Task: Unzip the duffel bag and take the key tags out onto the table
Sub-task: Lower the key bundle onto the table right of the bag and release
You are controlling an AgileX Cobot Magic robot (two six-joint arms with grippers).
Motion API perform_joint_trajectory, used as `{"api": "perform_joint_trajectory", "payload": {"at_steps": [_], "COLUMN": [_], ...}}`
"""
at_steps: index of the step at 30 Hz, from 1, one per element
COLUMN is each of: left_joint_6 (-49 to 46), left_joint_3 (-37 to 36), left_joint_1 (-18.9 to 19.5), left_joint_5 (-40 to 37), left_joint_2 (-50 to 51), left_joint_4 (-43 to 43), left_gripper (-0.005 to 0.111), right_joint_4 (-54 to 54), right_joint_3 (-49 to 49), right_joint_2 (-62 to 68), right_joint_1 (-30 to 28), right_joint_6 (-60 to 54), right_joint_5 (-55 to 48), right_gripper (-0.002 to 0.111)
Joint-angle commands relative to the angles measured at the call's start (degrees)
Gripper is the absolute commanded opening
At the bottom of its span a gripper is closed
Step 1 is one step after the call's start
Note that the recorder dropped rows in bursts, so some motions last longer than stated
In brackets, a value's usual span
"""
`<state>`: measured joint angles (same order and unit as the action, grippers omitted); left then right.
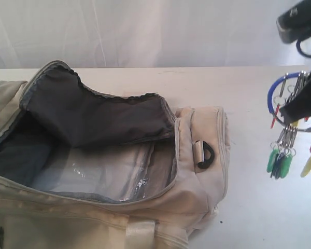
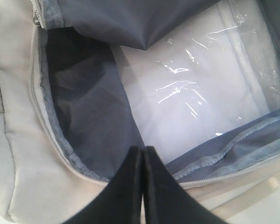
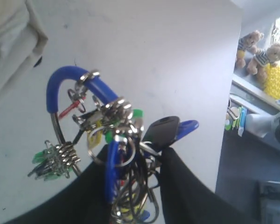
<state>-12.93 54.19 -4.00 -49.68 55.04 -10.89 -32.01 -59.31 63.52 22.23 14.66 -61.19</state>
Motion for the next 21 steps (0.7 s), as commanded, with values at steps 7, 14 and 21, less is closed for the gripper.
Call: {"api": "perform_joint_trajectory", "payload": {"at_steps": [7, 14, 21], "left_joint_6": [-0.64, -2.17, -2.47], "left_joint_3": [-0.45, -0.45, -0.45], "left_joint_1": [-0.15, -0.15, -0.15], "left_joint_5": [-0.85, -0.85, -0.85], "left_joint_2": [-0.35, -0.35, -0.35], "left_joint_4": [-1.83, -3.41, -3.86], "left_gripper": [0.000, 0.000, 0.000], "right_joint_4": [3.91, 9.74, 17.16], "right_joint_3": [16.20, 15.79, 15.79], "right_joint_2": [4.51, 8.30, 12.30], "right_joint_1": [-10.15, -10.27, -10.37], "right_joint_6": [6.22, 1.54, -6.35], "right_joint_5": [17.72, 21.13, 24.98], "right_gripper": [0.000, 0.000, 0.000]}}
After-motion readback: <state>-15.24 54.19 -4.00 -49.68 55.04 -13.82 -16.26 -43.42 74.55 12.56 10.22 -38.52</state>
